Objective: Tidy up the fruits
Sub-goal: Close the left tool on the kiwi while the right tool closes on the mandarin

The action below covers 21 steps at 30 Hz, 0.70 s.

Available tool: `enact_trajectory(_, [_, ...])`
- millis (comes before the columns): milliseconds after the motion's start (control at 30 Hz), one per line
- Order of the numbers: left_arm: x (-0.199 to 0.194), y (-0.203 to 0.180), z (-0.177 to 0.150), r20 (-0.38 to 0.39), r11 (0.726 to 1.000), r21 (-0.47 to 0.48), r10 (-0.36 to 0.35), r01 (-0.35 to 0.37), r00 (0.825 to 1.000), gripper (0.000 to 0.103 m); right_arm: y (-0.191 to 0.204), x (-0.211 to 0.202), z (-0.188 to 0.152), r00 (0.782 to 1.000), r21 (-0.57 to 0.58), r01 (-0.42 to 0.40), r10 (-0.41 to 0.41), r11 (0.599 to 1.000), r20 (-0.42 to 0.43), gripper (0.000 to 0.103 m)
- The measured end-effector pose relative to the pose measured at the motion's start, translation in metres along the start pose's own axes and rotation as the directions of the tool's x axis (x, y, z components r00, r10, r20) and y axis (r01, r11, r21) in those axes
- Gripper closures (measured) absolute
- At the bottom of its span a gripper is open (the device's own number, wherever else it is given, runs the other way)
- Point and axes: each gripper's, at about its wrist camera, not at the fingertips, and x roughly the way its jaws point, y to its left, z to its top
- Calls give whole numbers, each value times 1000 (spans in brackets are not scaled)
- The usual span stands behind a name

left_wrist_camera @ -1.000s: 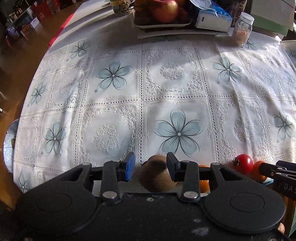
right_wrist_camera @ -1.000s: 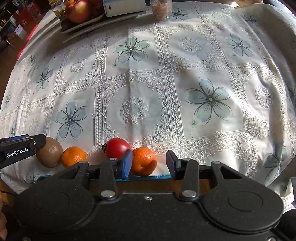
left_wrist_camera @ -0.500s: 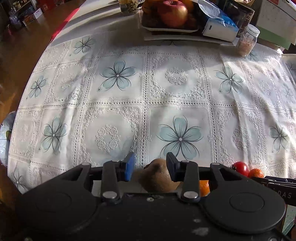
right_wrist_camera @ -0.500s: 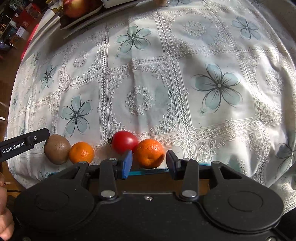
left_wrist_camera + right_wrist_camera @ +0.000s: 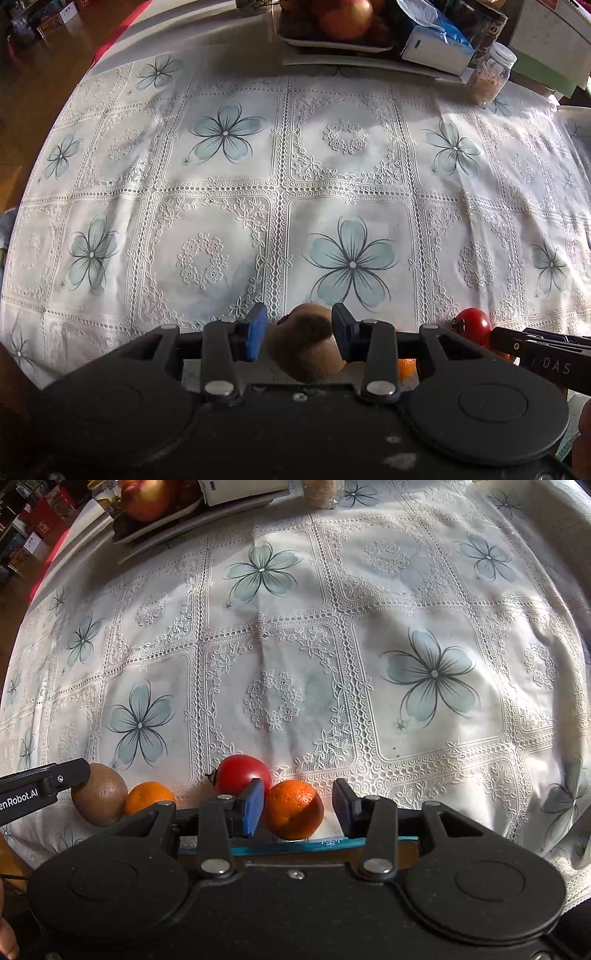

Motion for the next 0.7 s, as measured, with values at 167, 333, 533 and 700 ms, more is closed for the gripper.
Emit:
enact_trajectory(167, [9,-3,-1,-20,1000,3,-19,19,1000,62,-2,1,0,1000,10,-13,14,1000,-13,51])
enact_trajectory(333, [15,-13,-1,-4,999,37,14,-14,1000,56,-2,1,-1,1000,13,-22,22,1000,-21,51])
enact_trajectory(533, [23,-20,-3,-2,997,60,48,-47,999,51,-1,1,-3,999,7,-20,20,1000,-26,51])
enact_trajectory(700, [23,-17,-4,-13,998,29,50,-50,999,50,3,1,-5,1000,-17,-5,4,1000,-14,51])
